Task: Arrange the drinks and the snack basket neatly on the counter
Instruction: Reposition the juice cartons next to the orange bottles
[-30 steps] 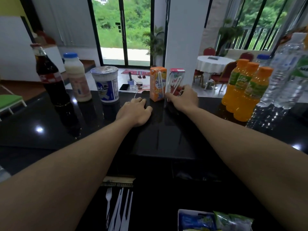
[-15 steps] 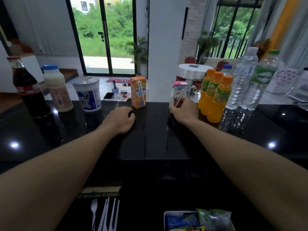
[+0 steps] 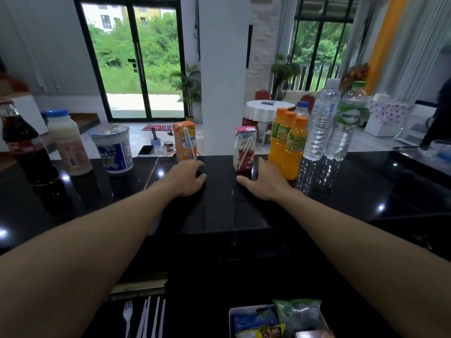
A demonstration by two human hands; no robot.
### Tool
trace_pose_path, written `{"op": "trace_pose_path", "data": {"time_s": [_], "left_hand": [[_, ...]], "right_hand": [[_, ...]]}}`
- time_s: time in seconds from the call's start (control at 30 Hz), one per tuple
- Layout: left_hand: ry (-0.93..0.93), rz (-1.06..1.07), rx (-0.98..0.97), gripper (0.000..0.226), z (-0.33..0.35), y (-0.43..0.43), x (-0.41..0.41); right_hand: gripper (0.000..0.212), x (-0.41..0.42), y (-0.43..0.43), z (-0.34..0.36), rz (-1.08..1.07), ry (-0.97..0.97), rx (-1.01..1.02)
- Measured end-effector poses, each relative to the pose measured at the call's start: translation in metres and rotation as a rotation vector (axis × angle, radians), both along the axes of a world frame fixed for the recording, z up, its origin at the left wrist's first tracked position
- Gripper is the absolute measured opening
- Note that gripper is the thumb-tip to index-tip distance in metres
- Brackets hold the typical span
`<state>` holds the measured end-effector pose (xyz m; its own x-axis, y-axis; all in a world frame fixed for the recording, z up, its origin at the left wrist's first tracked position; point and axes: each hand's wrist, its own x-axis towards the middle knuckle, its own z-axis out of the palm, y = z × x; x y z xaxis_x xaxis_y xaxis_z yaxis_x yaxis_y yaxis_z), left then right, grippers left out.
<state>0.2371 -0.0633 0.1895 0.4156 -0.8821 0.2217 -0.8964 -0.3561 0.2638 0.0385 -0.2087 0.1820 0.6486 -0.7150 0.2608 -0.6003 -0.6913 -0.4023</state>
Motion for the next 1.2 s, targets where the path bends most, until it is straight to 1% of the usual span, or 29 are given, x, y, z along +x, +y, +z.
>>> {"op": "trace_pose_path", "data": {"time_s": [0.07, 0.13, 0.23, 0.37, 0.43, 0.53, 0.57, 0.63, 0.8, 0.9, 1.07, 1.2], "left_hand": [[0.041, -0.032, -0.01, 0.055, 0.0, -0.015, -0.01], [0.079, -0.054, -0.031, 0.062, 0.001, -0.03, -0.017], [0.119, -0.074, -0.074, 0.069, 0.003, -0.049, -0.026], [0.233, -0.056, -0.136, 0.081, 0.004, -0.071, -0.034], [0.279, -0.038, -0.165, 0.075, 0.002, -0.08, -0.037], [0.289, -0.053, -0.211, 0.047, -0.004, -0.092, -0.041], [0.292, -0.049, -0.232, 0.042, -0.005, -0.095, -0.042], [0.299, -0.031, -0.254, 0.04, -0.007, -0.103, -0.043], [0.29, -0.048, -0.238, 0.036, -0.006, -0.126, -0.044], [0.281, -0.058, -0.233, 0.036, -0.008, -0.14, -0.044], [0.287, -0.071, -0.261, 0.035, -0.015, -0.153, -0.047], [0.275, -0.076, -0.243, 0.035, -0.016, -0.156, -0.045]], "right_hand": [[0.073, -0.018, -0.001, -0.001, 0.051, 0.081, -0.041], [0.074, -0.036, -0.005, -0.003, 0.126, 0.144, -0.028], [0.09, -0.055, -0.008, -0.004, 0.203, 0.249, 0.021], [0.089, -0.06, -0.004, -0.006, 0.235, 0.273, -0.009], [0.087, -0.06, -0.004, -0.004, 0.244, 0.283, -0.015], [0.086, -0.061, -0.005, -0.003, 0.261, 0.319, -0.034], [0.085, -0.061, -0.005, -0.002, 0.266, 0.332, -0.041], [0.085, -0.06, -0.005, -0.002, 0.274, 0.345, -0.051], [0.084, -0.06, -0.005, -0.002, 0.27, 0.316, -0.066], [0.087, -0.06, -0.006, -0.003, 0.263, 0.305, -0.05], [0.087, -0.059, -0.007, -0.004, 0.268, 0.291, -0.051], [0.087, -0.059, -0.007, -0.003, 0.272, 0.304, -0.051]]}}
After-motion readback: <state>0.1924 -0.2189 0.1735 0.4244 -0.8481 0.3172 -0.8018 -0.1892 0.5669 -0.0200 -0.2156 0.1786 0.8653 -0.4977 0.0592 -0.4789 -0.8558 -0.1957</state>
